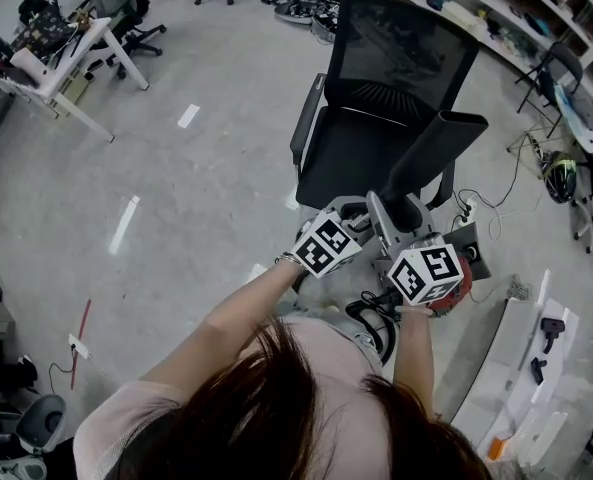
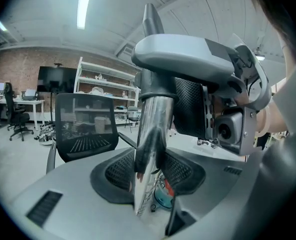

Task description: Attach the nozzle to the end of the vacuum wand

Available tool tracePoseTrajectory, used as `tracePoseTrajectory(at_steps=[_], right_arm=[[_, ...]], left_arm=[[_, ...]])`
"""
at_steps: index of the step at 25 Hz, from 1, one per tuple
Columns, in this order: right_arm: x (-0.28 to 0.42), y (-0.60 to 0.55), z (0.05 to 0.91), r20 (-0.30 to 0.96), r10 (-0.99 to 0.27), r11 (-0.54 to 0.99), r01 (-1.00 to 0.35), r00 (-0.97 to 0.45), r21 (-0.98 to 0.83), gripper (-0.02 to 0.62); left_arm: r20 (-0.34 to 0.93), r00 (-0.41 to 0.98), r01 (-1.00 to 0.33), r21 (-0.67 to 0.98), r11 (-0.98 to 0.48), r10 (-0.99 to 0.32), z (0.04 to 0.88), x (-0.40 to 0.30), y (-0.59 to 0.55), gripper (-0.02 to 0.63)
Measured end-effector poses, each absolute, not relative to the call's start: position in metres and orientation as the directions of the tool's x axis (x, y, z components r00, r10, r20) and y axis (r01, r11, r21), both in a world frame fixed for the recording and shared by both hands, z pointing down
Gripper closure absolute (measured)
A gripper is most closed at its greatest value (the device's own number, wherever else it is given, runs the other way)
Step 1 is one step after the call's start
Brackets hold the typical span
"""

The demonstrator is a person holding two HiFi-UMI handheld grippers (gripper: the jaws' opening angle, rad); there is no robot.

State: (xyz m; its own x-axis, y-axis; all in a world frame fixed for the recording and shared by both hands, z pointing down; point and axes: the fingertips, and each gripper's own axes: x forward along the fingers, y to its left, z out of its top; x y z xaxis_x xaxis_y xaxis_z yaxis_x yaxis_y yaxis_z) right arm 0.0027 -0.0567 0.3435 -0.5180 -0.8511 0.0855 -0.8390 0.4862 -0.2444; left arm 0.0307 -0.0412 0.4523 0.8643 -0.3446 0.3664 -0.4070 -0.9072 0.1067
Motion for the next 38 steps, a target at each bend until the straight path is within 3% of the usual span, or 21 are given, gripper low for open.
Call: tracePoseTrajectory(at_steps=[20,23,38], right_arm=[[0.015,-0.064,0.346,0.026,-0.946,0.315,-0.937,-0.322,-0.149,0.414],[0.011,-0.065,0.349,0.046,-0.954,0.294,-0.954,-0.297,-0.060,0.413],[0.001,-0.083,0.355,0.191,-0.891,0.398,-0.911,-0.413,-0.109,0.413]], left_arm=[[0.372,0.861,-0.411,0.110,-0.905,-0.346,0.457,0.040,-0.051,0.443],[0.378,0.855,-0.422,0.107,-0.900,-0.356,0.458,0.039,-0.055,0.443],[0.384,0.859,-0.409,0.117,-0.905,-0.338,0.457,0.033,-0.069,0.443]])
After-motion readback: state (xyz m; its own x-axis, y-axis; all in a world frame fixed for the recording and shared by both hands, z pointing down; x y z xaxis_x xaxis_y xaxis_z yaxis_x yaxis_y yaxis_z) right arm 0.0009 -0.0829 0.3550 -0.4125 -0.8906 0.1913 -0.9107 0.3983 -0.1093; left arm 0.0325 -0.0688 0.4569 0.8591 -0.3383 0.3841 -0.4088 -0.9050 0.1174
